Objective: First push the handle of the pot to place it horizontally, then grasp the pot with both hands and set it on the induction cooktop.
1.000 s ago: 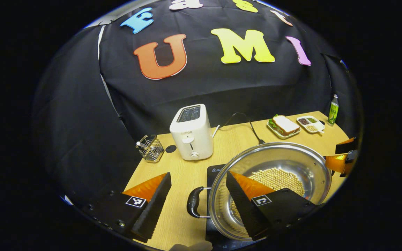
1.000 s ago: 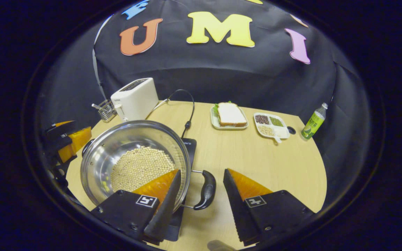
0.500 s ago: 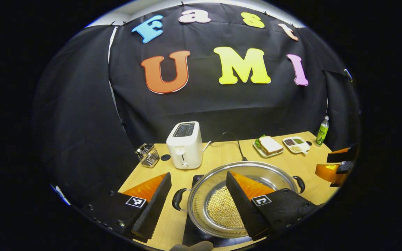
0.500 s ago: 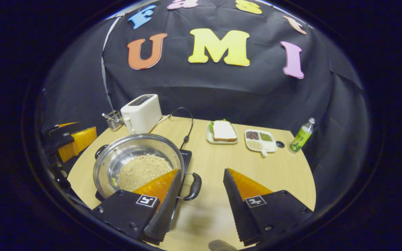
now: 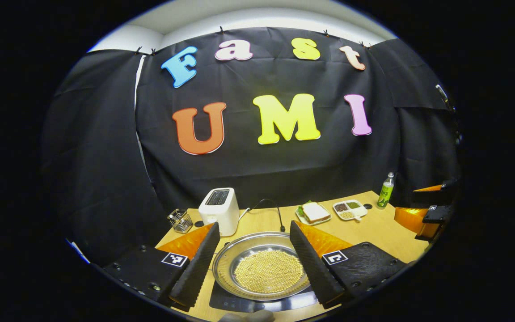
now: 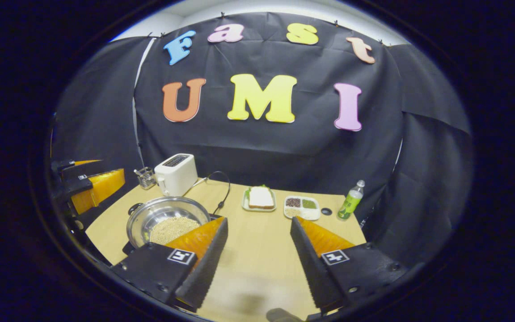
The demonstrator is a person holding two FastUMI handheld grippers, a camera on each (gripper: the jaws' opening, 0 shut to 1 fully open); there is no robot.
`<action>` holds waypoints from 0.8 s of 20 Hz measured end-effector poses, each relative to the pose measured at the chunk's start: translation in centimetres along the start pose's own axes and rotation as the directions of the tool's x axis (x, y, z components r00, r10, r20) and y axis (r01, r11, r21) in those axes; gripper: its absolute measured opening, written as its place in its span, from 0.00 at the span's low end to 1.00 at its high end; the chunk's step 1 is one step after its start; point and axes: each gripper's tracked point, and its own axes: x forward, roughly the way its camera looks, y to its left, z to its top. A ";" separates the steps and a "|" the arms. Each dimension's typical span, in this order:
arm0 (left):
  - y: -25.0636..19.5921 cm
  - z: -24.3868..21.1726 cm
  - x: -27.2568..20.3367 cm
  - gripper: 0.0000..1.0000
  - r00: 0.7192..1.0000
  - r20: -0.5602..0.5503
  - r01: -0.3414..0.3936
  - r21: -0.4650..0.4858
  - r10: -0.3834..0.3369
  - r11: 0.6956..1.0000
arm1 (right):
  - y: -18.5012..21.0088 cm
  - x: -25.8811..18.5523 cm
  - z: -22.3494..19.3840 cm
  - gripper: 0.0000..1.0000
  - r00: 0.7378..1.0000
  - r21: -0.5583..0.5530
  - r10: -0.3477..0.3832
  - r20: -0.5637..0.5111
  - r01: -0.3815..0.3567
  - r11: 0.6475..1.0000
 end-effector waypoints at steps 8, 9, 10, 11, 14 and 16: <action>-7.5 7.1 -6.1 0.93 0.991 0.131 0.026 -0.008 -0.025 1.000 | -9.6 -7.6 5.1 1.00 0.989 0.040 -0.043 0.140 0.038 0.998; -8.2 7.5 -6.7 0.93 0.990 0.138 0.023 -0.009 -0.022 1.000 | -10.8 -8.4 5.7 1.00 0.986 0.047 -0.052 0.157 0.045 0.998; -9.0 8.1 -7.2 0.93 0.989 0.146 0.023 -0.013 -0.021 1.000 | -12.0 -9.2 6.1 1.00 0.983 0.055 -0.061 0.171 0.052 0.997; -9.8 8.6 -7.6 0.93 0.987 0.157 0.022 -0.015 -0.019 1.000 | -13.2 -9.9 6.4 1.00 0.981 0.066 -0.070 0.181 0.059 0.996; -11.5 9.4 -8.6 0.93 0.985 0.170 0.011 -0.016 -0.008 1.000 | -16.5 -11.8 7.0 1.00 0.972 0.077 -0.094 0.215 0.079 0.994; -13.1 9.8 -9.0 0.93 0.985 0.174 0.021 -0.029 -0.016 0.999 | -18.2 -12.8 7.1 1.00 0.968 0.088 -0.106 0.229 0.088 0.992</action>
